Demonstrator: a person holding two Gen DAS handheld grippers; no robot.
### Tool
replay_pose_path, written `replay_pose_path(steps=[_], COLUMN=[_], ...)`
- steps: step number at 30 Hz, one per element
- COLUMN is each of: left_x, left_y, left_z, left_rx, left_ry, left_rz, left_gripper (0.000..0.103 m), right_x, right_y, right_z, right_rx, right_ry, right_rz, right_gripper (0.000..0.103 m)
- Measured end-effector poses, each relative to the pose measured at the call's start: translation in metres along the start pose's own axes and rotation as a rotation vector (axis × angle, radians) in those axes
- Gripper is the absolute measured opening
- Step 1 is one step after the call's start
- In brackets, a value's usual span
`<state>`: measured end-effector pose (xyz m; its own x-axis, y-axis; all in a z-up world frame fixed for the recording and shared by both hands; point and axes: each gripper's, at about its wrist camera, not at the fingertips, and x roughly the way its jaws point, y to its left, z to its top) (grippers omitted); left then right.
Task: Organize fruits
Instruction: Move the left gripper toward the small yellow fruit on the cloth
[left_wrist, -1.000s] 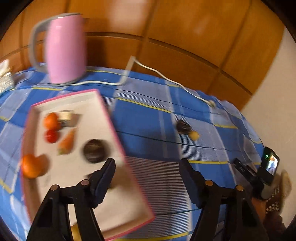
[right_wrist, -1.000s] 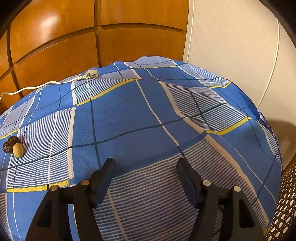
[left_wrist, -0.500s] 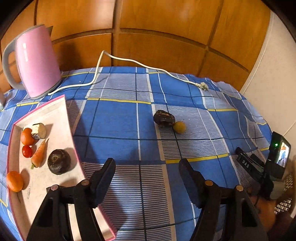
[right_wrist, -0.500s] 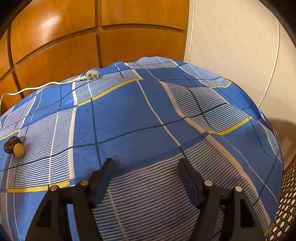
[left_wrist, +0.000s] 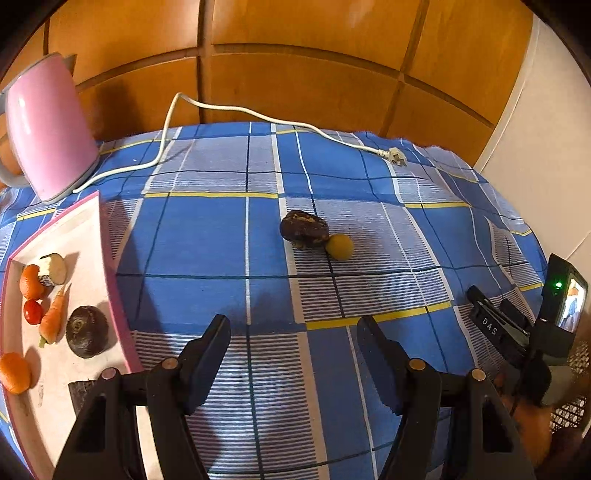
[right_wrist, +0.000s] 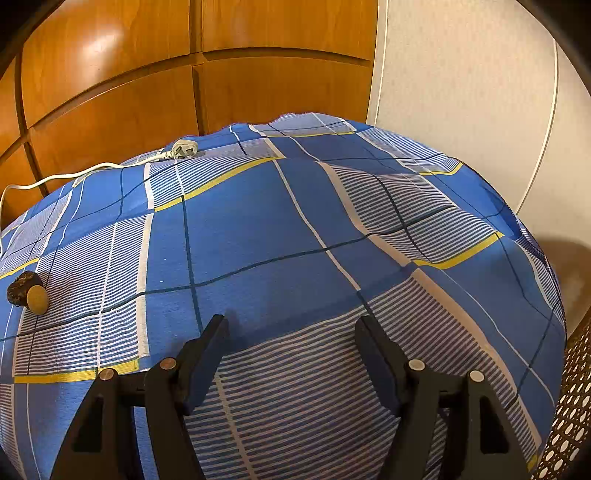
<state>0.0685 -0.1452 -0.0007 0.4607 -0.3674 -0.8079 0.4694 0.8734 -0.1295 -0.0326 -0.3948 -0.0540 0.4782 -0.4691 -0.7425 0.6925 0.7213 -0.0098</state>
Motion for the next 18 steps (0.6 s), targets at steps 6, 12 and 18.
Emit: replay_pose_path(steps=[6, 12, 18], left_x=[0.011, 0.017, 0.026], left_y=[-0.003, -0.003, 0.000], left_z=[0.001, 0.000, 0.000], left_rx=[-0.003, -0.007, -0.039], left_ry=[0.027, 0.038, 0.072], left_rz=[0.000, 0.020, 0.017], left_gripper=[0.071, 0.072, 0.072], right_x=[0.000, 0.000, 0.000], right_y=[0.000, 0.000, 0.000], right_z=[0.000, 0.000, 0.000], right_rx=[0.000, 0.000, 0.000], right_ry=[0.000, 0.000, 0.000], right_rz=[0.000, 0.000, 0.000], right_gripper=[0.073, 0.073, 0.073])
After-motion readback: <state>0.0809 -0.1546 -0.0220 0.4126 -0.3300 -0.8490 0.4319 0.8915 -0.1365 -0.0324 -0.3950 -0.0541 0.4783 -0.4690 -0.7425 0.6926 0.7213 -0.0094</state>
